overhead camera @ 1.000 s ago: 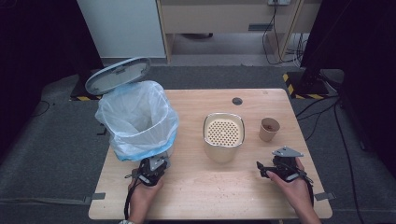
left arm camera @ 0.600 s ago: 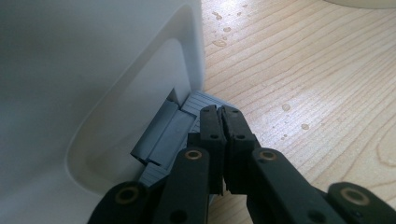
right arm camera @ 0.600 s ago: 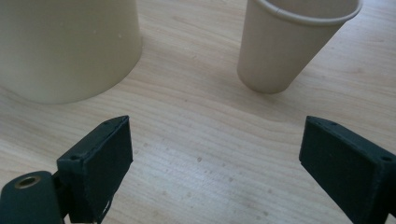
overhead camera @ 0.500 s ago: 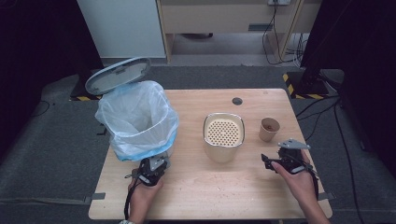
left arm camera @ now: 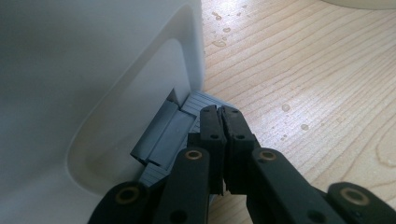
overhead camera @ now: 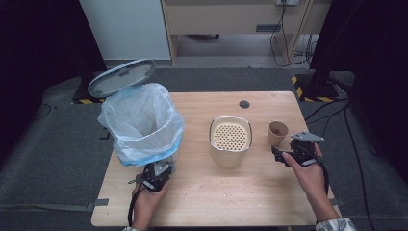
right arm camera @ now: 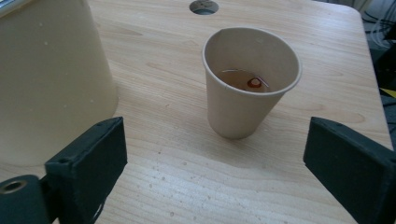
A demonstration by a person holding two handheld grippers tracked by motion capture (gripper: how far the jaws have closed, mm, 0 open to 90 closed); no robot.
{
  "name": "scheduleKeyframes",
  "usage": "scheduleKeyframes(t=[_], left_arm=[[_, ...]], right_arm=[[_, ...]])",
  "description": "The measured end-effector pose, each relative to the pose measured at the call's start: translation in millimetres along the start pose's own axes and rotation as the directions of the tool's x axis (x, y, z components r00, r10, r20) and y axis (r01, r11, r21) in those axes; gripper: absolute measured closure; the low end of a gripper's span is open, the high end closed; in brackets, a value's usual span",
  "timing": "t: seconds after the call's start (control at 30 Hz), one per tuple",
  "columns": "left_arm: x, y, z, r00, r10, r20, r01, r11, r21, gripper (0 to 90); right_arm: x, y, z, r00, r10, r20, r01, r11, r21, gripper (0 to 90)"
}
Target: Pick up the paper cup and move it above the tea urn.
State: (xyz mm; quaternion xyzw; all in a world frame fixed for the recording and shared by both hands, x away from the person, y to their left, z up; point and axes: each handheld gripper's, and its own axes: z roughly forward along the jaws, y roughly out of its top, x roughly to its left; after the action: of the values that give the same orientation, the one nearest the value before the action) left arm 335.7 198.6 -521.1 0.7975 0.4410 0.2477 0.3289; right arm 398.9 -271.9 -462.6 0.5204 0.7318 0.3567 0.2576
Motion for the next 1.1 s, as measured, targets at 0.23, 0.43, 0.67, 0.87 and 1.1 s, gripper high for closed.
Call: scheduleKeyframes(t=[0.23, 0.43, 0.67, 0.87, 1.1], left_arm=[[0.5, 0.0, 0.0, 1.0, -0.001, 0.003, 0.001, 1.0, 0.001, 87.3], [0.6, -0.1, 0.0, 1.0, -0.002, 0.003, 0.002, 1.0, -0.001, 87.3], [1.1, -0.1, -0.3, 1.0, 0.002, 0.002, -0.002, 1.0, 0.003, 87.4], [1.1, 0.1, 0.1, 1.0, 0.002, 0.003, -0.002, 1.0, 0.003, 87.3], [1.5, 0.1, 0.2, 1.0, 0.0, 0.005, 0.0, 1.0, 0.003, 87.4]], right_arm=[[-7.2, -2.3, 13.2, 0.9993, 0.025, 0.029, -0.025, 1.0, 0.009, 8.1], [-10.2, -5.0, 25.0, 0.9981, 0.044, 0.043, -0.043, 0.999, -0.01, 8.5], [-9.4, -1.4, 38.6, 0.9968, 0.063, 0.05, -0.062, 0.998, -0.028, 11.3], [-11.2, -2.4, 59.6, 0.9948, 0.083, 0.059, -0.081, 0.996, -0.033, 11.8], [-21.0, 7.5, 76.3, 0.9919, 0.108, 0.066, -0.106, 0.993, -0.042, 11.5]])
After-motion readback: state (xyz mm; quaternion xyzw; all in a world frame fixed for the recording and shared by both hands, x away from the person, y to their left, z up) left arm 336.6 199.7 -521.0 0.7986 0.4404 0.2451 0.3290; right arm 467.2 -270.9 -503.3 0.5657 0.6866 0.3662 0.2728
